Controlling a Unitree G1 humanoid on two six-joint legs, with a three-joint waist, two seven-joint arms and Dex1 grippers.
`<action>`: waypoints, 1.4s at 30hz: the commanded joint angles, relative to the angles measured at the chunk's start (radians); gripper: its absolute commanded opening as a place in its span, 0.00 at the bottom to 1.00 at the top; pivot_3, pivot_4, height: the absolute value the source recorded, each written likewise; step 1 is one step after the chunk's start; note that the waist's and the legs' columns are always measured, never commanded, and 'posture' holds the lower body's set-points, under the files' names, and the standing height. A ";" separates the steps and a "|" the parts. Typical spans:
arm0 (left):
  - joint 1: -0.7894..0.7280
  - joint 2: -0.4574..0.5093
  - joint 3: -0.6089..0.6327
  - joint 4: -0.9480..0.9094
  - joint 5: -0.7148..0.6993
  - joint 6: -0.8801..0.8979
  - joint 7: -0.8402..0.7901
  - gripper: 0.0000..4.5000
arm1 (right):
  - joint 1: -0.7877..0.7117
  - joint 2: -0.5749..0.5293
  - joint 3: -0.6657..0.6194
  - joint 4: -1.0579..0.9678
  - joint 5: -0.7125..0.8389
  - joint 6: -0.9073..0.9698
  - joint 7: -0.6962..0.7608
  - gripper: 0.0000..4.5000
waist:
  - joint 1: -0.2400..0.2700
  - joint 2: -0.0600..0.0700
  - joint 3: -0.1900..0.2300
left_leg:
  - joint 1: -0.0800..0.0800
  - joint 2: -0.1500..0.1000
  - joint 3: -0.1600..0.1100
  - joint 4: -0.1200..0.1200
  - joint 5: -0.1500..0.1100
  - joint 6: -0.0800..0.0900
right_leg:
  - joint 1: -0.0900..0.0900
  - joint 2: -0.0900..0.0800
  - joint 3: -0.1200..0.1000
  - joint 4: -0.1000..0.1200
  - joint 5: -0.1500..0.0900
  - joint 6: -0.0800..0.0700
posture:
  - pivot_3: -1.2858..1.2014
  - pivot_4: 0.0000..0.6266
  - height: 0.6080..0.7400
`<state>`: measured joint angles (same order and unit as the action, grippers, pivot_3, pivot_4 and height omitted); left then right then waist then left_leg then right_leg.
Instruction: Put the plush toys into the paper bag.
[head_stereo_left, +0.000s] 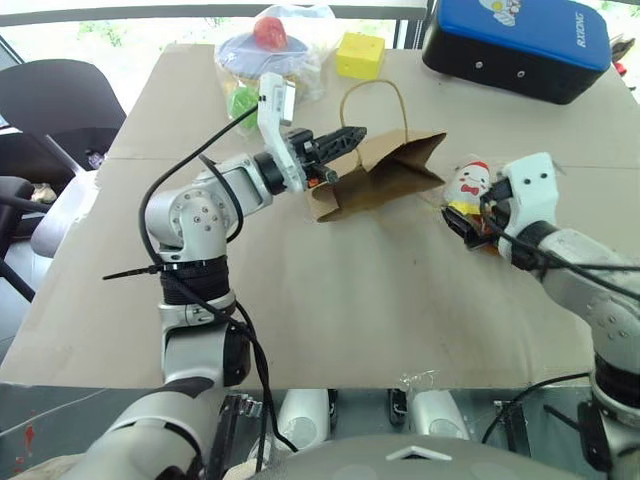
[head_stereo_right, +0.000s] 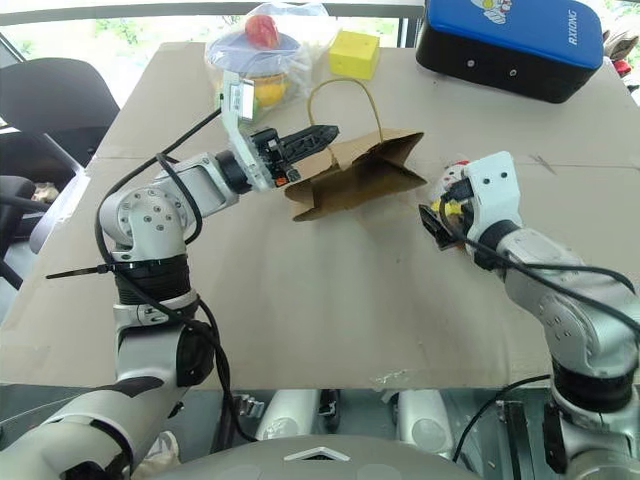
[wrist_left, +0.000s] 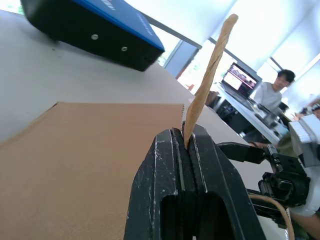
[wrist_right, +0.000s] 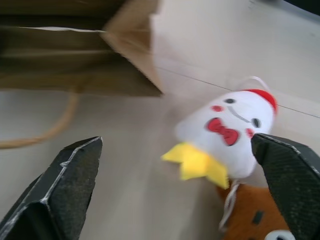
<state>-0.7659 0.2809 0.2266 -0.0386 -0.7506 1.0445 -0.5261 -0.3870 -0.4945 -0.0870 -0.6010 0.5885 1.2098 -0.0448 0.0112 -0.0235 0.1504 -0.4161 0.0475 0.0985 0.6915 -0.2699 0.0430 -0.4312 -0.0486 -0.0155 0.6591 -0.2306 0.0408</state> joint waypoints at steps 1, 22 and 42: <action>-0.002 -0.014 0.027 -0.045 -0.023 -0.012 0.053 0.00 | -0.128 0.047 0.037 0.193 -0.121 -0.016 -0.062 0.99 | -0.004 0.000 0.000 | 0.000 0.000 0.000 -0.001 0.000 0.000 | 0.000 0.000 0.000 0.000 0.000 0.000 | 0.52 0.24 1.00; 0.027 -0.038 0.021 -0.075 -0.073 -0.024 0.103 0.00 | -0.174 0.067 -0.082 0.168 -0.236 -0.215 0.111 0.01 | 0.000 0.001 0.000 | -0.001 -0.001 0.000 -0.005 0.000 0.000 | -0.001 -0.001 0.003 -0.002 0.000 0.001 | 0.52 0.24 1.00; -0.140 -0.256 0.210 0.121 -0.364 0.094 0.413 0.00 | -0.176 0.687 -0.110 -0.017 -0.033 -0.198 -0.145 0.01 | -0.006 0.001 0.000 | -0.002 -0.004 -0.004 -0.005 0.001 -0.001 | -0.001 -0.001 0.003 -0.002 -0.001 0.001 | 0.52 0.24 1.00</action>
<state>-0.8896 0.0350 0.4256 0.1100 -1.0687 1.1408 -0.1427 -0.5821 0.1397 -0.2368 -0.6154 0.5620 1.0613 -0.2012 0.0051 -0.0221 0.1507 -0.4177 0.0438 0.0948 0.6862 -0.2690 0.0417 -0.4322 -0.0495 -0.0130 0.6572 -0.2312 0.0420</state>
